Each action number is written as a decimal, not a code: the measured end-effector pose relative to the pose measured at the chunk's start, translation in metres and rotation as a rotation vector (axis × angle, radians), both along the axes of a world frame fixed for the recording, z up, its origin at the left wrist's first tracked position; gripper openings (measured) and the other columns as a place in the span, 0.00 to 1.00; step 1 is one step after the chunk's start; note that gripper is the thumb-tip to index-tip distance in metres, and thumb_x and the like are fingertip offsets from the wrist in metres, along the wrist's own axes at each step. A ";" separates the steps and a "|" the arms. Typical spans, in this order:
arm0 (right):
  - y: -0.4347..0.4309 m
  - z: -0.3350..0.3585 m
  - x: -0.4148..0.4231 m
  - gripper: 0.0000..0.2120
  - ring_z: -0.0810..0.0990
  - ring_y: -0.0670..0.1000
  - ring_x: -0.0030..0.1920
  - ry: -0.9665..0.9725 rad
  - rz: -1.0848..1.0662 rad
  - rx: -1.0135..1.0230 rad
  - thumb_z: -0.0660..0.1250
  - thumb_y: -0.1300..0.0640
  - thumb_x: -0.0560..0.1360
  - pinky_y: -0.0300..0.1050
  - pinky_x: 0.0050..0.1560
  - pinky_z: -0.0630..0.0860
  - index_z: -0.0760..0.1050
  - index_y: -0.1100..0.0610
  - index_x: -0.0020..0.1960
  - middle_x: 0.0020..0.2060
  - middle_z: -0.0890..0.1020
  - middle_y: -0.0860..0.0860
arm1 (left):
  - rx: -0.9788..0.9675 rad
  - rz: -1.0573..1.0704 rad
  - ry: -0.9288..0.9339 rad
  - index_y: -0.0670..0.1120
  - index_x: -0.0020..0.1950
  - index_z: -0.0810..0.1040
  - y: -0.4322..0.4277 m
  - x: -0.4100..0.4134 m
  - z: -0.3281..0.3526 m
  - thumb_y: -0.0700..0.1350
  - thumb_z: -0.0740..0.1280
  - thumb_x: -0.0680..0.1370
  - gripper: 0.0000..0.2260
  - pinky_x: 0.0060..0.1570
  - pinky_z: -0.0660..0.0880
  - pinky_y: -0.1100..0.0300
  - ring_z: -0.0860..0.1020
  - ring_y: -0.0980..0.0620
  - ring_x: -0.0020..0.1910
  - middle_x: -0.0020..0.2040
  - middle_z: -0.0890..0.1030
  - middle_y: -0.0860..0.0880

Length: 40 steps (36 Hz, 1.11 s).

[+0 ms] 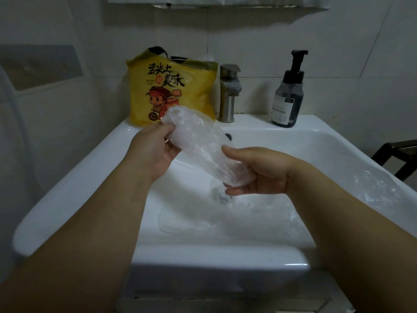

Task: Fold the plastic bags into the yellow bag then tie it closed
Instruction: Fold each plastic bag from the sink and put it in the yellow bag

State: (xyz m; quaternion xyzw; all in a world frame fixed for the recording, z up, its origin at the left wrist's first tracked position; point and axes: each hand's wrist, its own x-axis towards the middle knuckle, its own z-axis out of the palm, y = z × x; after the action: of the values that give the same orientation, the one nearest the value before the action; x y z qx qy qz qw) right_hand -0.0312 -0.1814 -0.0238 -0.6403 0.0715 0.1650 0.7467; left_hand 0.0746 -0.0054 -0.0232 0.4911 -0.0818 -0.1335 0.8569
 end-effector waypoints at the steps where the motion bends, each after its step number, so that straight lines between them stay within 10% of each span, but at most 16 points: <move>1: 0.001 0.001 -0.001 0.18 0.82 0.48 0.37 0.010 0.010 0.003 0.69 0.50 0.65 0.44 0.40 0.82 0.77 0.59 0.51 0.37 0.83 0.52 | 0.005 0.001 -0.010 0.40 0.61 0.76 0.000 -0.001 0.000 0.35 0.60 0.81 0.10 0.37 0.80 0.61 0.84 0.53 0.44 0.54 0.82 0.44; 8: 0.002 0.000 0.004 0.03 0.75 0.43 0.27 -0.103 -0.215 0.043 0.66 0.64 0.76 0.32 0.26 0.75 0.76 0.61 0.43 0.31 0.78 0.52 | -0.143 -0.010 0.052 0.45 0.66 0.76 0.006 -0.001 0.006 0.50 0.68 0.78 0.19 0.51 0.80 0.53 0.83 0.48 0.54 0.59 0.81 0.45; 12: 0.010 0.002 0.005 0.05 0.73 0.43 0.25 -0.199 -0.236 0.140 0.64 0.64 0.77 0.31 0.24 0.70 0.75 0.61 0.43 0.28 0.77 0.50 | 0.231 -0.396 0.037 0.43 0.70 0.70 -0.001 -0.019 -0.001 0.73 0.75 0.47 0.58 0.60 0.72 0.45 0.74 0.44 0.65 0.64 0.77 0.43; 16: 0.020 -0.004 0.007 0.08 0.75 0.45 0.27 -0.253 -0.204 -0.002 0.61 0.70 0.77 0.34 0.24 0.70 0.76 0.63 0.42 0.31 0.78 0.54 | 0.545 -0.644 -0.077 0.47 0.61 0.78 -0.028 -0.044 -0.015 0.61 0.78 0.63 0.31 0.54 0.75 0.54 0.78 0.50 0.50 0.47 0.80 0.47; 25: 0.032 -0.010 0.011 0.04 0.71 0.48 0.30 -0.287 -0.225 -0.283 0.62 0.67 0.78 0.37 0.28 0.68 0.75 0.63 0.45 0.33 0.74 0.56 | 0.227 -0.413 -0.049 0.45 0.44 0.85 -0.029 -0.029 -0.009 0.49 0.70 0.67 0.11 0.41 0.79 0.58 0.83 0.52 0.41 0.45 0.85 0.47; 34: 0.016 -0.009 0.004 0.07 0.72 0.44 0.27 -0.180 -0.050 -0.374 0.66 0.62 0.77 0.34 0.27 0.69 0.78 0.61 0.41 0.34 0.80 0.54 | -0.047 -0.072 0.103 0.43 0.53 0.79 0.004 -0.003 0.004 0.42 0.67 0.78 0.06 0.36 0.80 0.63 0.84 0.54 0.40 0.42 0.85 0.47; 40: 0.011 -0.003 -0.002 0.06 0.72 0.44 0.27 -0.185 -0.078 -0.293 0.66 0.61 0.77 0.34 0.26 0.69 0.77 0.61 0.42 0.34 0.79 0.54 | -0.026 -0.263 0.263 0.41 0.61 0.77 0.017 0.000 0.003 0.42 0.72 0.68 0.21 0.37 0.81 0.58 0.85 0.48 0.44 0.49 0.85 0.42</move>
State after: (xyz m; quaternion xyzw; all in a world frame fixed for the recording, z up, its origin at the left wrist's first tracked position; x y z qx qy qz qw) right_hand -0.0330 -0.1709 -0.0272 -0.7515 0.0505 0.0640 0.6546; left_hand 0.0743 0.0113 -0.0198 0.4434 -0.0345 -0.3064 0.8416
